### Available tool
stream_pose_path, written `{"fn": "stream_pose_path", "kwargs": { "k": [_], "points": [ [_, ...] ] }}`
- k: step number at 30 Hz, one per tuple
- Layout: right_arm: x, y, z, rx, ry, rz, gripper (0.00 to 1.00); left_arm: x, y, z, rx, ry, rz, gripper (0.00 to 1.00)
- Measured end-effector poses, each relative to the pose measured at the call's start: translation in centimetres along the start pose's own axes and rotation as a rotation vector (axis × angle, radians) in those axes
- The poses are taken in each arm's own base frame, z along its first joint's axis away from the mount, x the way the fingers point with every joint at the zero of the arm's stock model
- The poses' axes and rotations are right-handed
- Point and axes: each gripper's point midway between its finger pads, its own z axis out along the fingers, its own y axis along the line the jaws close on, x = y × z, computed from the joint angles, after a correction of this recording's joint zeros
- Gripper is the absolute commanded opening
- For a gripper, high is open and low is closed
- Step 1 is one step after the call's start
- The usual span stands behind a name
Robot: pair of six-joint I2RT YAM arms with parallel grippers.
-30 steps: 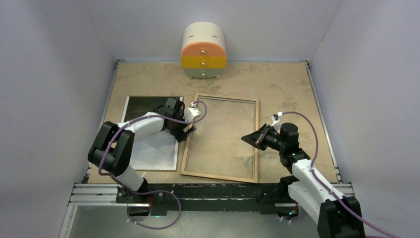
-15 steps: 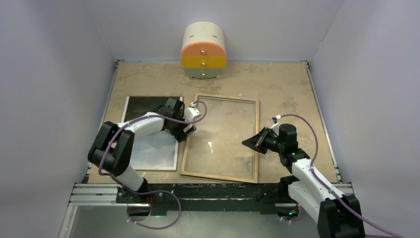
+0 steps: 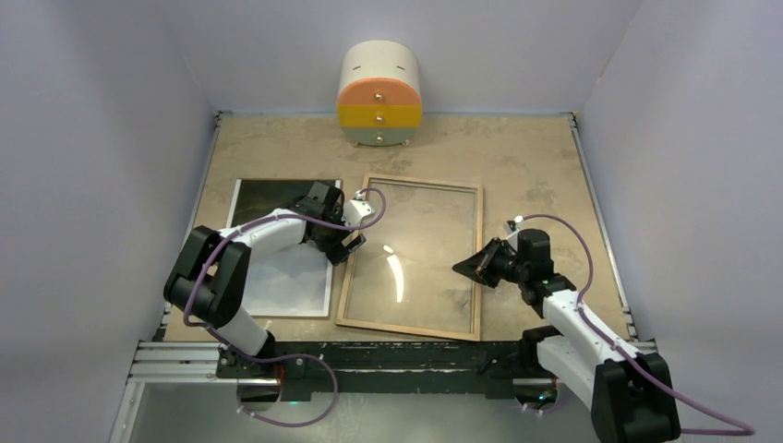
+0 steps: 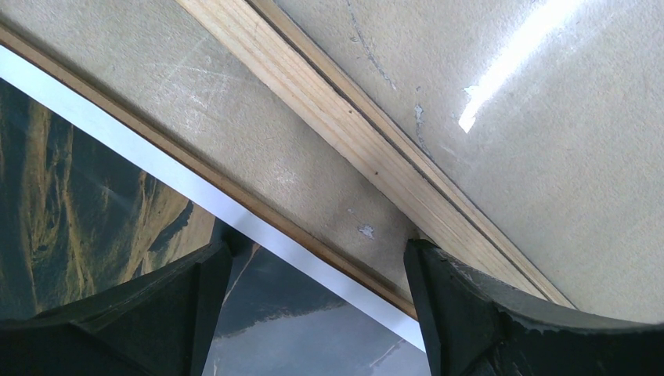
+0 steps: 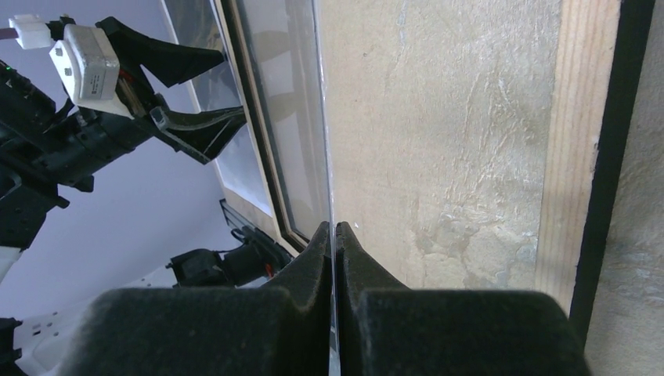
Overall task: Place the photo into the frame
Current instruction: Place the photo frame item in the photo frame.
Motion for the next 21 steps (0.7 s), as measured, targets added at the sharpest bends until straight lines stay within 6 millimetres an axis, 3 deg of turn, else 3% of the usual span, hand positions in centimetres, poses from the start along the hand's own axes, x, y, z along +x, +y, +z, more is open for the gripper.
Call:
{"fn": "stream_pose_path", "kwargs": {
  "k": [7,21],
  "points": [
    [0.0,0.4,-0.1,0.016,0.019,0.004,0.00,0.1,-0.1,0.0,-0.001,-0.002,0.001,0.86],
    [-0.2,4.1,-1.2,-0.067,0.041,0.008,0.00,0.3,-0.4,-0.1,0.019,0.004,0.002,0.84]
  ]
}}
